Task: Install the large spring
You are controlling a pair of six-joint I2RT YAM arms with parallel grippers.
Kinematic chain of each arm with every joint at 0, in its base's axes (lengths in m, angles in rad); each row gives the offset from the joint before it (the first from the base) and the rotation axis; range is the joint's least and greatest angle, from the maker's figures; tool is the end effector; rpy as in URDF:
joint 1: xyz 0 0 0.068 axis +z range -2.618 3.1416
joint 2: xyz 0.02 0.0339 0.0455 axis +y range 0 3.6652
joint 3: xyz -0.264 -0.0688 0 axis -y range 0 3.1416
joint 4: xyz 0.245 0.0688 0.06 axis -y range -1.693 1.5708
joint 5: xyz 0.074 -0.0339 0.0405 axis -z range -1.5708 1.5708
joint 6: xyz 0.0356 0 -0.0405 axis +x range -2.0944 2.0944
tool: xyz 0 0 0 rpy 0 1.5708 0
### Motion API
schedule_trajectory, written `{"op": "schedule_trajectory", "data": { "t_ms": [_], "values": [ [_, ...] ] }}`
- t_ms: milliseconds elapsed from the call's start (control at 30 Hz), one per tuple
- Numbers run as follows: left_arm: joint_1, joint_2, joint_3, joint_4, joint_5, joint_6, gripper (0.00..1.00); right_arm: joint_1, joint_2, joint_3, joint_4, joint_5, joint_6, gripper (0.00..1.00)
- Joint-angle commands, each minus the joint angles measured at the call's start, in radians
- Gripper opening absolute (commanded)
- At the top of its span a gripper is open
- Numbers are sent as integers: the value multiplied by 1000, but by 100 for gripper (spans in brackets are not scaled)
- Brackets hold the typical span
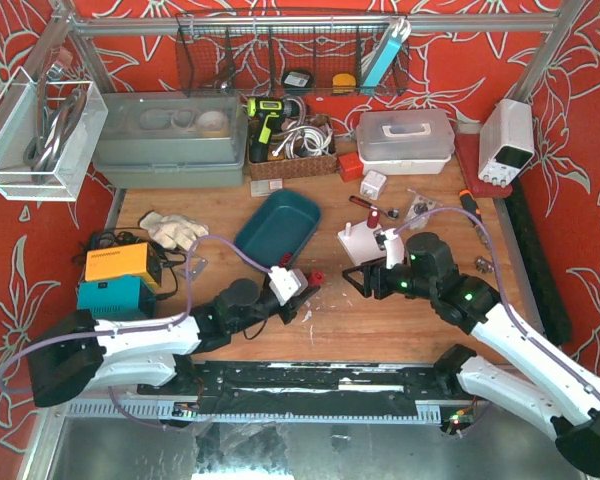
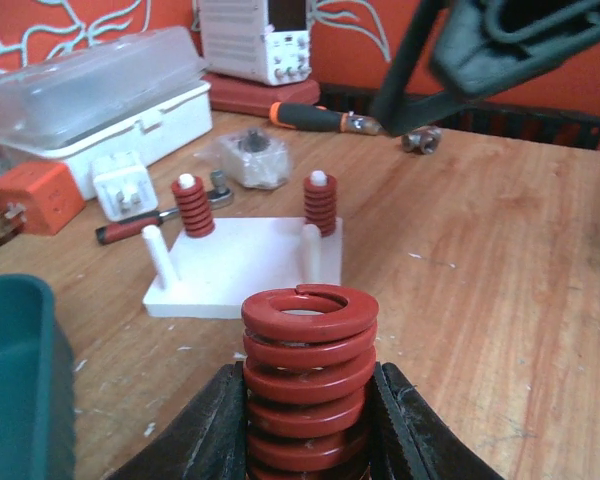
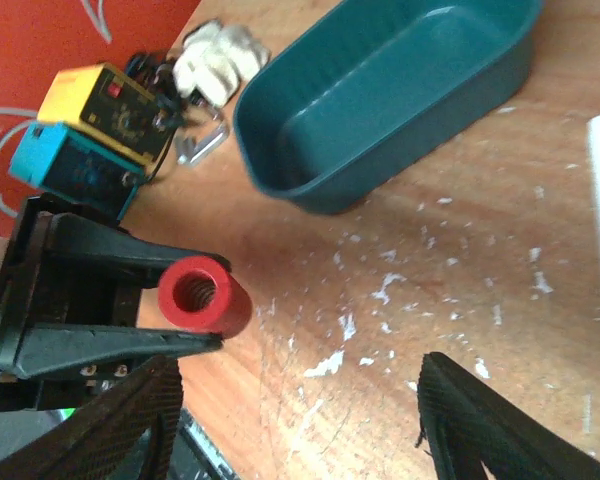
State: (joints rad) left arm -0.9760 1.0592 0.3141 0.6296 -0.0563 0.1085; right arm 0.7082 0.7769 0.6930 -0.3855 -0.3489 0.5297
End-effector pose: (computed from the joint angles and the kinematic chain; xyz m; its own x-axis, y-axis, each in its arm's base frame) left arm 0.1251 -0.1814 0.2091 0.0220 0.1605 -0.9868 0.7979 0.5919 0.1140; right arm 0.1263 0.1242 0.2892 -0.7224 0.0065 -0.6915 -0.5537 0.5935 0.5841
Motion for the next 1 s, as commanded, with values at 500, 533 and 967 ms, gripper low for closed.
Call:
{"op": "schedule_trajectory", "data": {
  "t_ms": [500,533,967],
  "values": [
    [-74,58,-97,323,-13,133,5,193,267,112,71,-60,-24,69],
    [-75,53,-99,323,-13,134,5,198,278,113,73,-58,-25,70],
    [-79,50,-101,316,-9,146,5,235,372,126,93,-39,-30,59]
  ]
}}
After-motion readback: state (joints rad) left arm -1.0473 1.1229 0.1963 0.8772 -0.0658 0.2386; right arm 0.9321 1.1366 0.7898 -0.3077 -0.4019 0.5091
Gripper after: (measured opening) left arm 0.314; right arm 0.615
